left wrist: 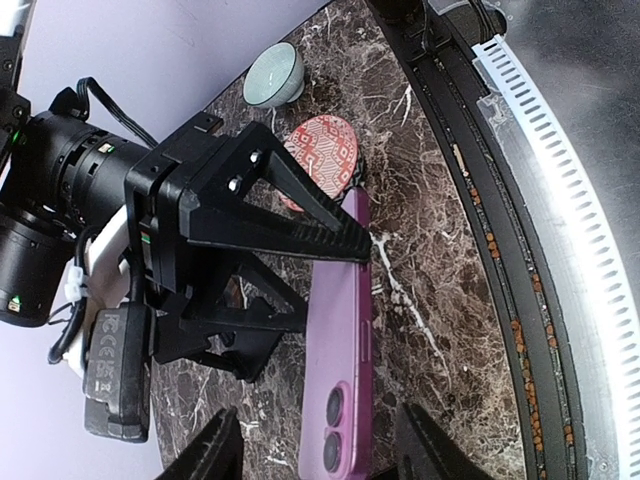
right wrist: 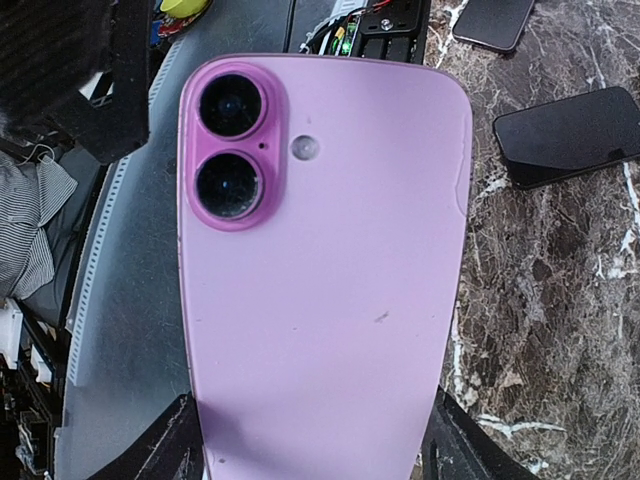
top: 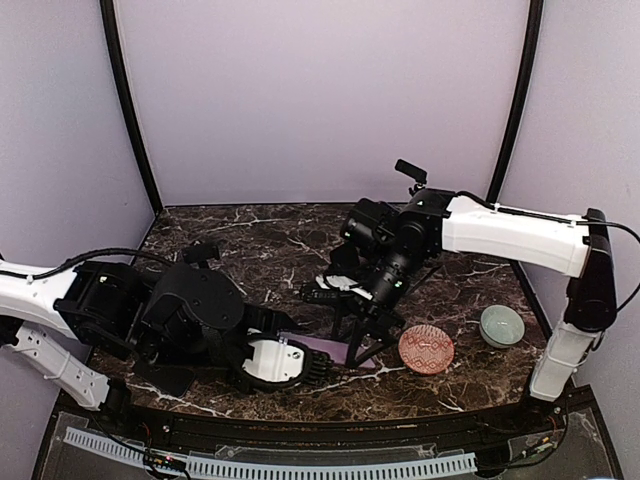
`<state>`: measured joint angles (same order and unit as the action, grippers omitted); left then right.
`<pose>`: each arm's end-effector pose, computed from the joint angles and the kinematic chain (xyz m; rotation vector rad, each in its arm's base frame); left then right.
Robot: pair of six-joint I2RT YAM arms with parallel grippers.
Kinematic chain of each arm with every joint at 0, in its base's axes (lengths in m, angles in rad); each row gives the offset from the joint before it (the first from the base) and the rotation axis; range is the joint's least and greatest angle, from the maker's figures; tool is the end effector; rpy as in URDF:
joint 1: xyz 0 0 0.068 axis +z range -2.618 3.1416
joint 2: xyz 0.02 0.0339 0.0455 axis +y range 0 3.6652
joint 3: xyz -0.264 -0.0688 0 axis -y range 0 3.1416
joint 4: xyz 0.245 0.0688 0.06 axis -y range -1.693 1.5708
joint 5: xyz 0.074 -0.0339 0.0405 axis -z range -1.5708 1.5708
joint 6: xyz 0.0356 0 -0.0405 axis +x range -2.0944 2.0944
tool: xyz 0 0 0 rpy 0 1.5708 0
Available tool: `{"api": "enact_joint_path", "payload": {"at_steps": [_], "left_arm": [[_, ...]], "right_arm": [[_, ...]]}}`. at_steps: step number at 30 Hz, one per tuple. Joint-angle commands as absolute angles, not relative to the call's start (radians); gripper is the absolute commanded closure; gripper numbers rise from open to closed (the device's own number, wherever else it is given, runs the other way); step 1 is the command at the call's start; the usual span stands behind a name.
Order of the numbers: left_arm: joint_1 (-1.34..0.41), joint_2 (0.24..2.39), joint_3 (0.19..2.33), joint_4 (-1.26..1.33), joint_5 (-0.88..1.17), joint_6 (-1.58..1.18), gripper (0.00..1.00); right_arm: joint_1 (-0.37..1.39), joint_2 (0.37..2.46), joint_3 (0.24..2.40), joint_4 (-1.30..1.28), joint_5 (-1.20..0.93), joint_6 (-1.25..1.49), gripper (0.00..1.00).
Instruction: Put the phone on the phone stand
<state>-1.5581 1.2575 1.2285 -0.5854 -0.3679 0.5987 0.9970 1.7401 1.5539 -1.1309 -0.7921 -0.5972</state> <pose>0.0163 -0.2727 0.3557 1.7823 1.1896 -0.1582 0.1639 0.3003 0.2915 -2.1125 1.8543 1.2214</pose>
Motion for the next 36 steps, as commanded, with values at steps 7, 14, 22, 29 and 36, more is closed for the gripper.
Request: {"api": "enact_joint_path", "payload": {"at_steps": [7,14,22,29,36], "left_arm": [[-1.563,1.246,1.194,-0.562,-0.475,0.625,0.58],[-1.564,1.238,1.207,-0.609,-0.394,0.595,0.49],[-1.564,1.229,1.185,-0.6,-0.399,0.573,0.51],[-1.563,1.263,1.187,-0.647,-0.429,0.542,0.63],[-1.563,1.261,1.186,-0.634,-0.456,0.549,0.74]], "right_arm": [[0.989,1.753,1.597,-1.119,-0.874,-0.577,0.68],[0.989,1.762,1.604,-1.118,-0.873,-0.566,0.68],[0.989,1.765,1.604,-1.109,-0.868,-0.553,0.68],[0.989,1.766,1.613,-1.114,-0.877,-0.554,0.69],[0.989,1.773,1.623,-1.119,-0.887,-0.552,0.69]]}}
